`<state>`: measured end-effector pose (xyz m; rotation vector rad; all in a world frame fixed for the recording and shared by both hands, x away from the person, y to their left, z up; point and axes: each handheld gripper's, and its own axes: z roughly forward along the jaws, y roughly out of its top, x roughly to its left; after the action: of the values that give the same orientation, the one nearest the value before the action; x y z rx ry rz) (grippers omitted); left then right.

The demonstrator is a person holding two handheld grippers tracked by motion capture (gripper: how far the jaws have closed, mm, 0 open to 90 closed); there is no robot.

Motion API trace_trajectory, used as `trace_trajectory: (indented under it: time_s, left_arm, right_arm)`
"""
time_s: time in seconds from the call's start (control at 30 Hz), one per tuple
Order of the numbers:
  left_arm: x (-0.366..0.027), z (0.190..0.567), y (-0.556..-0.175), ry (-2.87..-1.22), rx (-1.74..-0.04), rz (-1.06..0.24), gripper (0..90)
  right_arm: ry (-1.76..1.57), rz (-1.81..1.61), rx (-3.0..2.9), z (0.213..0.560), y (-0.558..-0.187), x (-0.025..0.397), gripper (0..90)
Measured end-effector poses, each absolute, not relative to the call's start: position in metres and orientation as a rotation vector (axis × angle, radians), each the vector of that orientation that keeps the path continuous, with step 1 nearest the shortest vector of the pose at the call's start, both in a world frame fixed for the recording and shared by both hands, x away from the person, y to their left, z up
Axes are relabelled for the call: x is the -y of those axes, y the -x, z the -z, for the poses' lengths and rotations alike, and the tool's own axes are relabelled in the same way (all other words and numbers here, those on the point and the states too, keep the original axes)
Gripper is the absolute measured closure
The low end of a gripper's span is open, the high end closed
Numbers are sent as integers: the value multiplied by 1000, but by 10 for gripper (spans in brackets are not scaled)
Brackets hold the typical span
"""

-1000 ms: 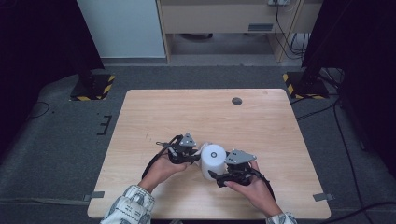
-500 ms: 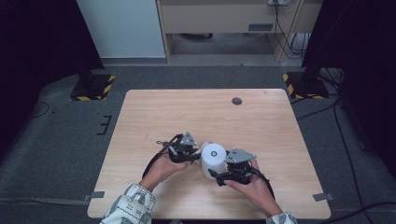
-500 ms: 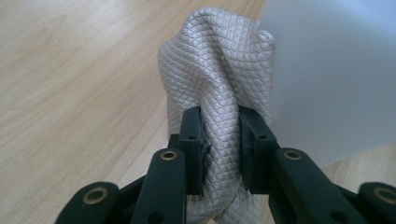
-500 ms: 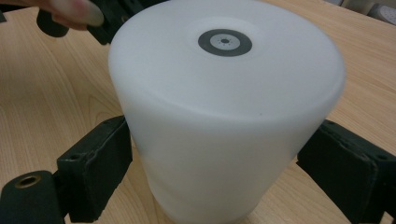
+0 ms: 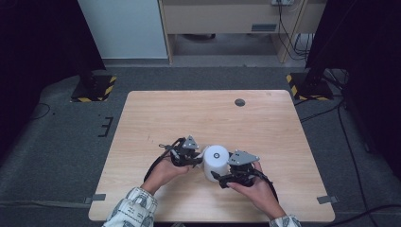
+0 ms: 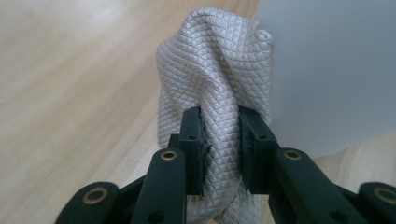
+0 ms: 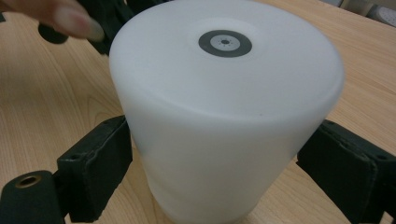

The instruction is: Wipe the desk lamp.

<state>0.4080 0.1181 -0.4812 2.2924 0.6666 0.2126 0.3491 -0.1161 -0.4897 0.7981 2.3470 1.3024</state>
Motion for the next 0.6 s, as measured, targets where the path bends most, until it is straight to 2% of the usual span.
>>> trace_trajectory:
  time_s: [0.13, 0.4, 0.6]
  left_arm:
    - [-118, 466, -407, -2263, -657, -246, 730]
    - [-120, 478, -395, -2293, -666, -232, 730]
    - [-132, 460, -378, -2240, -648, -225, 728]
  right_arm:
    - [-805, -1307, -2344, 489, -349, 116, 109]
    - [-810, -1317, -2340, 489, -349, 116, 105]
    - [-808, -1309, -2339, 488, -348, 118, 107]
